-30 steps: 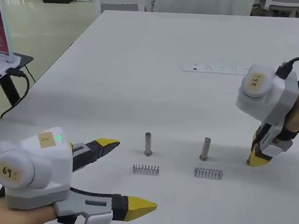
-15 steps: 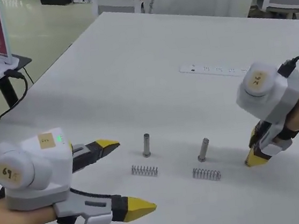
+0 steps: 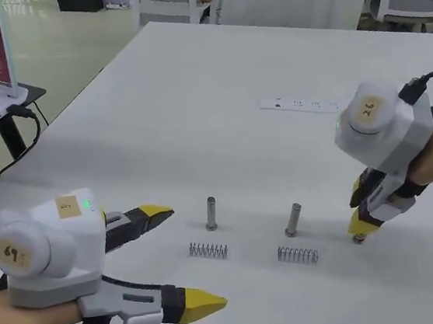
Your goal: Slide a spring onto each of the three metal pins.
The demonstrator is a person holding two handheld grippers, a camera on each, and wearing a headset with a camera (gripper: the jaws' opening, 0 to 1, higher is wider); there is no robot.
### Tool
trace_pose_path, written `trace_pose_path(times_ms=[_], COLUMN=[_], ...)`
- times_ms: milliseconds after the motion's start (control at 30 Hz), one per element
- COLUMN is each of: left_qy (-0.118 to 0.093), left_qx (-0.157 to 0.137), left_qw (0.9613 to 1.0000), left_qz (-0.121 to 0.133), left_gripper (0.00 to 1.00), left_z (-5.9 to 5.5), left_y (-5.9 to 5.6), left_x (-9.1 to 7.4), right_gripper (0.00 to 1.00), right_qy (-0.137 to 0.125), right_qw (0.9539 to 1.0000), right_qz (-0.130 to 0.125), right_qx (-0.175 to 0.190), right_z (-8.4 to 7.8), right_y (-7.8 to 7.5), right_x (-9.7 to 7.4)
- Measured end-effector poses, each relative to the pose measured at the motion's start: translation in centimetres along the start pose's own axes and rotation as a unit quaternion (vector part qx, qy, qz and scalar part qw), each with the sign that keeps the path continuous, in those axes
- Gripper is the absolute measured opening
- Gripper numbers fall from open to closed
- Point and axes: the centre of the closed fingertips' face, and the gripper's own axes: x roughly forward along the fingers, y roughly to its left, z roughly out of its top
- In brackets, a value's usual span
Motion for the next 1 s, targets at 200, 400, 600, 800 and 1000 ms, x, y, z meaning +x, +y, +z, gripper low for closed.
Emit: trace_pose_path(times_ms=[200, 400, 600, 800, 1000], left_qy=[-0.001, -0.001, -0.002, -0.003, -0.003], left_qx=[0.001, 0.002, 0.003, 0.004, 0.003], left_qw=[1.0, 1.0, 1.0, 1.0, 1.0], left_qz=[0.0, 0.001, 0.0, -0.001, 0.0], left_gripper=[0.81, 0.81, 0.81, 0.81, 0.8], left_z=[0.1, 0.2, 0.3, 0.4, 0.2], left_y=[-0.1, -0.1, -0.2, -0.2, -0.2], left_x=[-0.1, -0.1, -0.1, -0.1, -0.2], right_gripper=[0.23, 0.23, 0.22, 0.22, 0.21], right_qy=[-0.006, -0.011, -0.014, -0.011, -0.008], right_qw=[0.9999, 0.9995, 0.9989, 0.9981, 0.9977], right_qz=[0.001, 0.004, 0.016, 0.026, 0.037], right_qx=[-0.015, -0.03, -0.042, -0.054, -0.056], right_z=[1.1, 2.3, 3.2, 3.8, 4.0], right_y=[0.4, 1.3, 2.3, 3.1, 3.7], right_x=[-0.2, -0.3, 0.1, 0.8, 1.6])
